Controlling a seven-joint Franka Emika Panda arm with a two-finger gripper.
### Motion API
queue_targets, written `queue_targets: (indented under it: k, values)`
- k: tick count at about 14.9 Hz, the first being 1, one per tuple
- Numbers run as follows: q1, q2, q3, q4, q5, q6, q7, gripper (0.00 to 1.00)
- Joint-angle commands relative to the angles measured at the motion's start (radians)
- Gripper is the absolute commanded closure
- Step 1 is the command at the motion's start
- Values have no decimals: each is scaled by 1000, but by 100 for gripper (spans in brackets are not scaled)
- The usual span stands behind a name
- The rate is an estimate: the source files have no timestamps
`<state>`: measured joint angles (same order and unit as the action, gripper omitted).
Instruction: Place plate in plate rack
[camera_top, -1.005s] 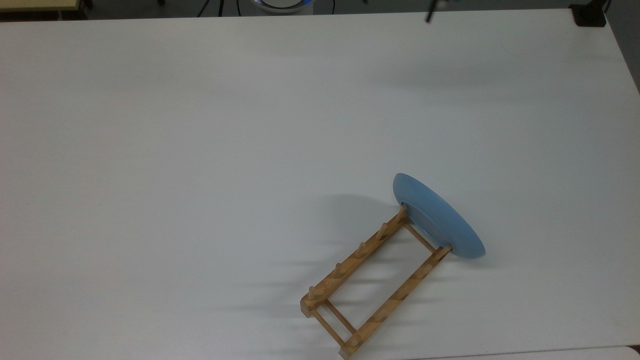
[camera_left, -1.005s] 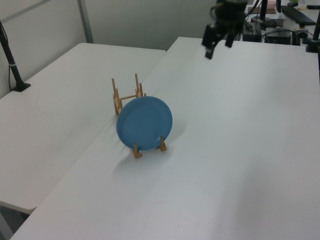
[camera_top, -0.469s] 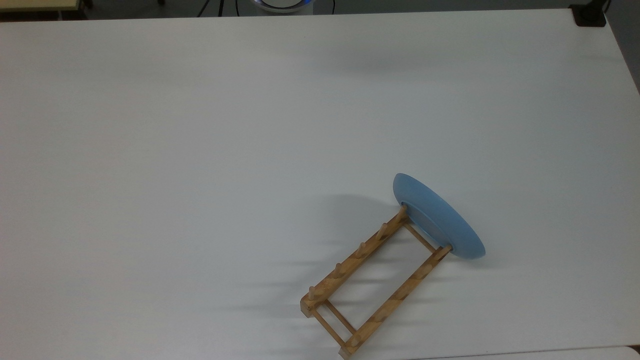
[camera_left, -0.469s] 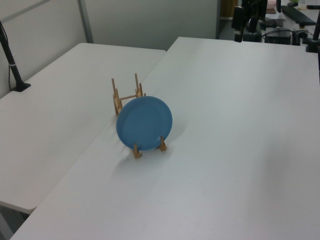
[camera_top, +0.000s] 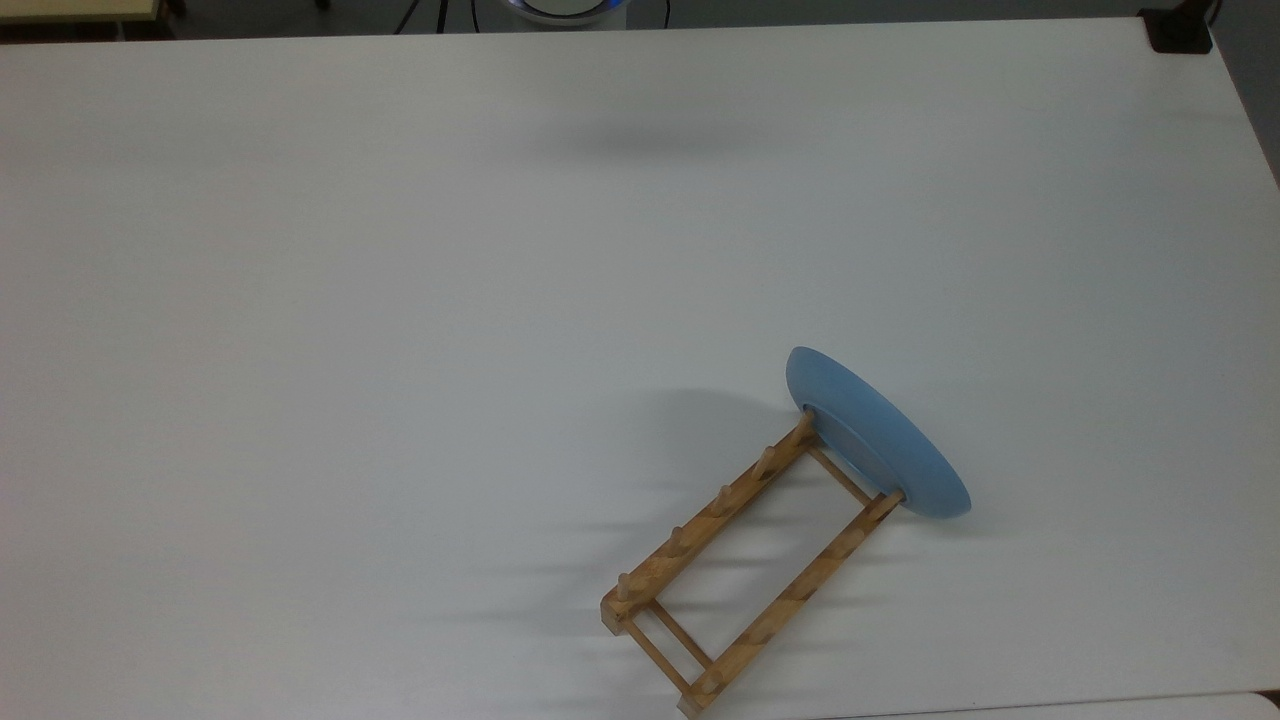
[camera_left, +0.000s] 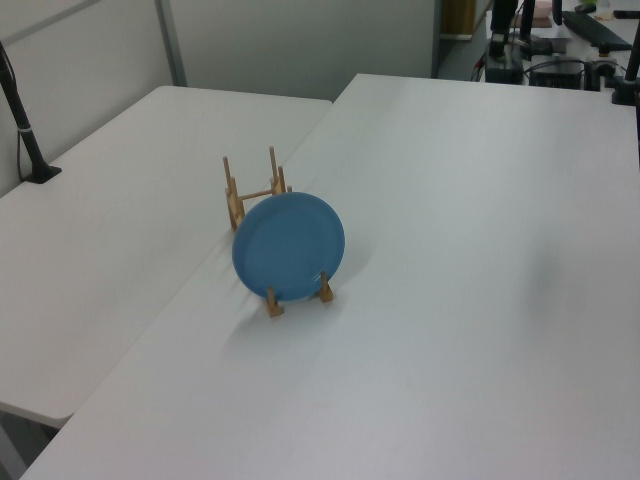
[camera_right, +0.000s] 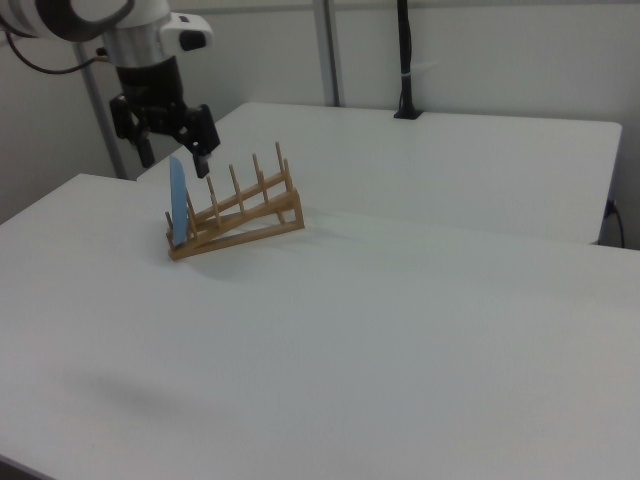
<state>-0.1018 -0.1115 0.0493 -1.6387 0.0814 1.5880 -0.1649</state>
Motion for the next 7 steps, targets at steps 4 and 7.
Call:
queue_targets:
  k: [4,7]
  values:
    - [4,4,-26,-3,23,29,-45,0]
    - [5,4,-25,2,23,20,-45,0]
